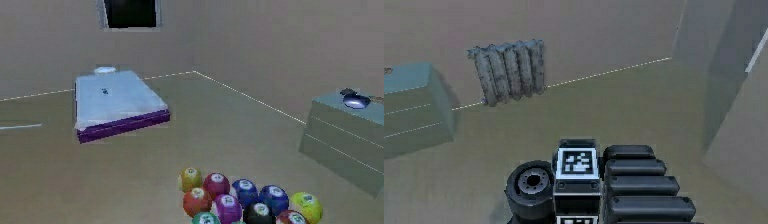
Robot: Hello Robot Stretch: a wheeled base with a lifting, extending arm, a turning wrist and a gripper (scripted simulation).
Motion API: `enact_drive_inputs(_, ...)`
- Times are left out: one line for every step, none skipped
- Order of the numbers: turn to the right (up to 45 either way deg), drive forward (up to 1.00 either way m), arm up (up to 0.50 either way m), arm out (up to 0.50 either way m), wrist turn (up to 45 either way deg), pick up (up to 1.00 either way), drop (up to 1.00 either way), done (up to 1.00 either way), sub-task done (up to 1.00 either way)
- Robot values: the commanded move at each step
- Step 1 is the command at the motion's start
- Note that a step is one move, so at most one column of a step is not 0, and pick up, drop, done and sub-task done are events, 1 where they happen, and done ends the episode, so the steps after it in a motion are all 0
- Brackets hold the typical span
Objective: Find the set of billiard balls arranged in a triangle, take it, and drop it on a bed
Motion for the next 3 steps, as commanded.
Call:
enact_drive_inputs(-6.0, 0.0, 0.0, 0.0, 0.0, 0.0, 0.0, 0.0, 0.0)
enact_drive_inputs(0.0, 0.3, 0.0, 0.0, 0.0, 0.0, 0.0, 0.0, 0.0)
enact_drive_inputs(12.0, 0.0, 0.0, 0.0, 0.0, 0.0, 0.0, 0.0, 0.0)
